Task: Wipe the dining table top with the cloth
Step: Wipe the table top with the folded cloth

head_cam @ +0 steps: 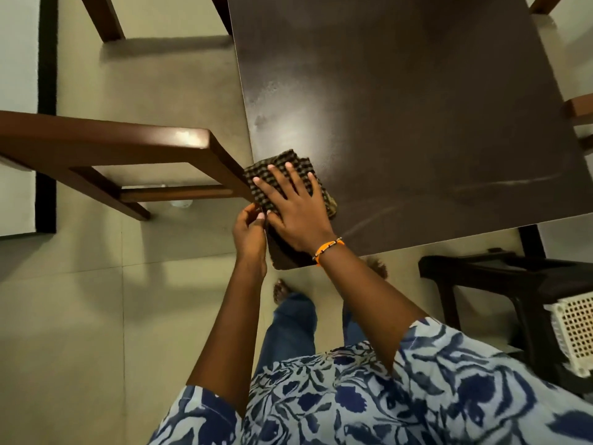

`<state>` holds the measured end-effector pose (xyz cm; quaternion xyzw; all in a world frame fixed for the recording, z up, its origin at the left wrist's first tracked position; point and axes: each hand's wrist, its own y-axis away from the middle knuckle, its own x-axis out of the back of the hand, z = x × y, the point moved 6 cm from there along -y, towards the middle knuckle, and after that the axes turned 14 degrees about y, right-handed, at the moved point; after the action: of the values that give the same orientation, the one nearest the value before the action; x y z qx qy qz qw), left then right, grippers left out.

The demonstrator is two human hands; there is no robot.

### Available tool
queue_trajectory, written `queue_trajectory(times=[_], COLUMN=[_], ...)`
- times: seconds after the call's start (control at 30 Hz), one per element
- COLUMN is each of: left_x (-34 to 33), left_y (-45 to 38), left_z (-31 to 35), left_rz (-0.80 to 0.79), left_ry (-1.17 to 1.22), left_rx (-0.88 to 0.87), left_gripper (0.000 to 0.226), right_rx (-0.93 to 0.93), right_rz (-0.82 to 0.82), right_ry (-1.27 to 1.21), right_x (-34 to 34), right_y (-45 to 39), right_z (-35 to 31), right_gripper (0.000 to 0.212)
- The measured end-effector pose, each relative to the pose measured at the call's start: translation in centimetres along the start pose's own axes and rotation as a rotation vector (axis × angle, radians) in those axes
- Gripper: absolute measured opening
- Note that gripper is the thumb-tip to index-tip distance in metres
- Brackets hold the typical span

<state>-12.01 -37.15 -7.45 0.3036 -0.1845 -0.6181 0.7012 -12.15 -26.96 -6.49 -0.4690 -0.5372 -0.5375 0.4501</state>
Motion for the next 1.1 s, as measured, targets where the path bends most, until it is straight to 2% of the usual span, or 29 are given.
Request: queue_trajectory(times=[0.07,0.13,0.2,0.27,0.43,0.5,0.63,0.77,0.83,0.97,1.03,1.1], left_x=[0.0,-0.9,-3.4,-6.9,-14.6,-16.5,-19.6,-21.9,-23.2,-25.0,-25.6,-26.6], left_y=[-0.1,0.4,1.4,2.5,5.2,6.0,6.8,7.3,7.7,8.2,8.5,9.1], left_z=[0.5,1.8,2.7,2.4,-0.7,-2.1,-3.7,-4.3,-4.8,-6.0,-6.4,-7.0], left_rz=[0.08,0.17,0.123,-0.014,-0.386,-0.472,-0.526,-0.51,-0.516,-0.51,-0.45,-0.393], left_ry=[-0.2,-0.48,-0.634,-0.725,-1.053,-1.148,-1.228,-1.244,-1.265,-1.314,-1.331,-1.344], left_rx=[-0.091,-0.264,-0.435,-0.531,-0.624,-0.629,-0.616,-0.635,-0.643,-0.61,-0.578,-0.565], left_gripper=[0.032,0.032,0.036,0.04,0.057,0.064,0.073,0.085,0.094,0.111,0.118,0.123], right_rx=[0.056,0.008,-0.078,-0.168,-0.443,-0.538,-0.731,-0.825,-0.744,-0.354,-0.186,-0.081], right_rz=[0.013,0.023,0.018,0.008,-0.004,-0.019,-0.028,0.008,0.016,0.005,-0.004,0.014], right_ry=[0.03,0.038,0.047,0.052,0.006,-0.022,-0.066,-0.062,-0.055,-0.08,-0.085,-0.047], right_x=[0.1,0.1,0.1,0.0,-0.1,-0.1,0.2,0.0,-0.1,0.1,0.2,0.4], right_y=[0.5,1.4,2.4,3.8,8.4,10.3,12.9,11.8,10.3,6.4,5.7,5.9], right_z=[2.3,5.5,9.2,13.9,26.4,31.3,38.4,36.6,33.6,26.8,25.9,27.6], right_gripper=[0.062,0.063,0.063,0.063,0.065,0.064,0.06,0.059,0.058,0.056,0.054,0.054])
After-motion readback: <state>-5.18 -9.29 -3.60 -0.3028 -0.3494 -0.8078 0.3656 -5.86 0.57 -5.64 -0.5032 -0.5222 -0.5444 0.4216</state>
